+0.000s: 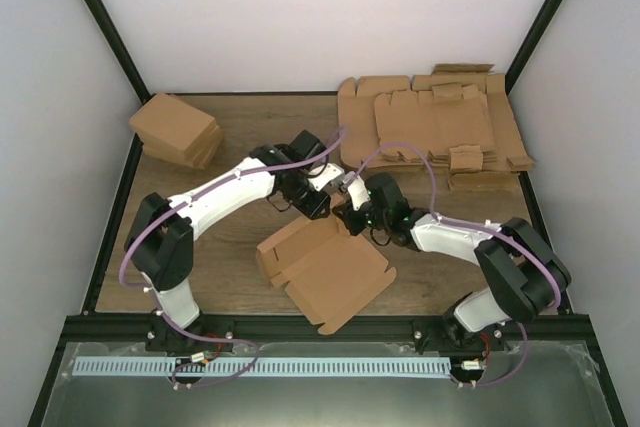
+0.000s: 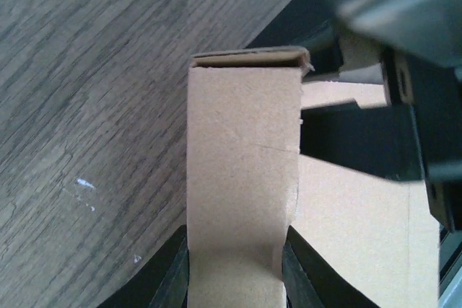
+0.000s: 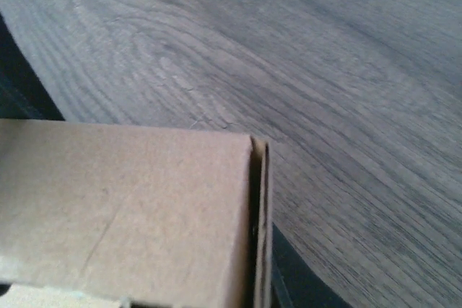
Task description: Fold the paper box
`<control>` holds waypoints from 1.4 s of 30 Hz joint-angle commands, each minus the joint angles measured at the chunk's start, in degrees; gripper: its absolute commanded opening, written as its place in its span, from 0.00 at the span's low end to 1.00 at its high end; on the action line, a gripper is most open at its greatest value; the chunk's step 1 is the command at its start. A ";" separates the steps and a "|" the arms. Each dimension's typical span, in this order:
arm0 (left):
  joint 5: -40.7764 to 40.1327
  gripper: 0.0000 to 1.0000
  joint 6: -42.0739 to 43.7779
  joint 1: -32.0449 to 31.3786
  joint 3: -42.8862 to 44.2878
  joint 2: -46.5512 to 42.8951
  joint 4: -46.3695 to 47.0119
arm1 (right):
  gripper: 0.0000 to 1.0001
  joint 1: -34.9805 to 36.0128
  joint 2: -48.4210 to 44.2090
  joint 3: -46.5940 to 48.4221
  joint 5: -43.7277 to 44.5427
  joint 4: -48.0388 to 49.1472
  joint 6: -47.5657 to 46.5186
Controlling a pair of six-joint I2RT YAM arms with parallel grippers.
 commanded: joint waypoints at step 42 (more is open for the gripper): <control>-0.60 0.29 3.38 -0.85 3.72 2.21 -2.48 | 0.28 1.26 -7.99 -1.71 -13.99 -5.18 -7.41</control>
